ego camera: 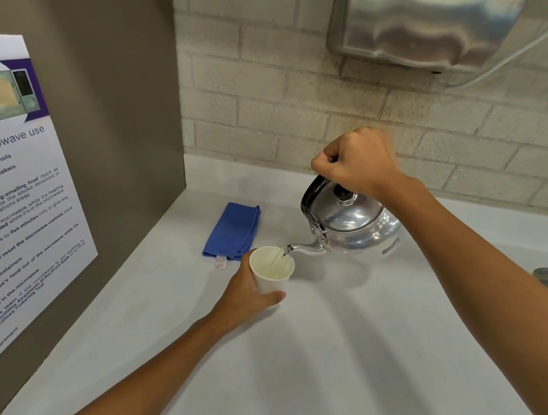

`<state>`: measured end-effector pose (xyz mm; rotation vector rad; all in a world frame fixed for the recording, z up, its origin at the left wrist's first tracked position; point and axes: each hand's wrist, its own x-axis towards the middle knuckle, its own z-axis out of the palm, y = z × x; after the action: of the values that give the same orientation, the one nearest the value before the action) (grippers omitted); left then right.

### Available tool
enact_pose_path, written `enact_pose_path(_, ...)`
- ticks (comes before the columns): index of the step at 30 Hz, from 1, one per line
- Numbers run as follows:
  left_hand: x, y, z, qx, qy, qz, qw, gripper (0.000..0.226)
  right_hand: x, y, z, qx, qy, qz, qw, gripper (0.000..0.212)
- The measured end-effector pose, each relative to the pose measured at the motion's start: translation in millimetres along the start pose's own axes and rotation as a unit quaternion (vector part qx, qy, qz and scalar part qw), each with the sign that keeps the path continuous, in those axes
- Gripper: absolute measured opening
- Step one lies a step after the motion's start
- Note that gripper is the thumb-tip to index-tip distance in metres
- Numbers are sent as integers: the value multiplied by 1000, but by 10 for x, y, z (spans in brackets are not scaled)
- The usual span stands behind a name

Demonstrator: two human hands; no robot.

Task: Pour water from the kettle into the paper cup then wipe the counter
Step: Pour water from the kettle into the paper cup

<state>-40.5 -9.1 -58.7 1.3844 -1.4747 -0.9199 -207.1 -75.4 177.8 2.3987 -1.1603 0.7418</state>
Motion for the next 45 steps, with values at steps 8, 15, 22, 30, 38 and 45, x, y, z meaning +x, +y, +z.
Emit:
enact_pose_path(8,-7,11,-9,-1,-3,-7,1000,81,-24,28,41,18,-9,20,1000,30)
enact_pose_path(15,-10,4,-10,-3,-6,-8,1000,82,-2,17,20,21,-4,16,1000,34)
enact_pose_path(22,-39,46,-35,2,-16,-3,1000,82,-7,172,107,79,10,109,991,46)
enact_pose_path(30,-73,95,-103,7,-38,3,999,75,-55,393,355,140,21,269,953,48)
enact_pose_path(38,-86,59,-162,2,-57,-15,998,74,-89,617,659,195,28,383,903,50)
enact_pose_path(45,-112,73,-200,-4,-71,-31,997,68,-115,747,931,228,17,454,861,47)
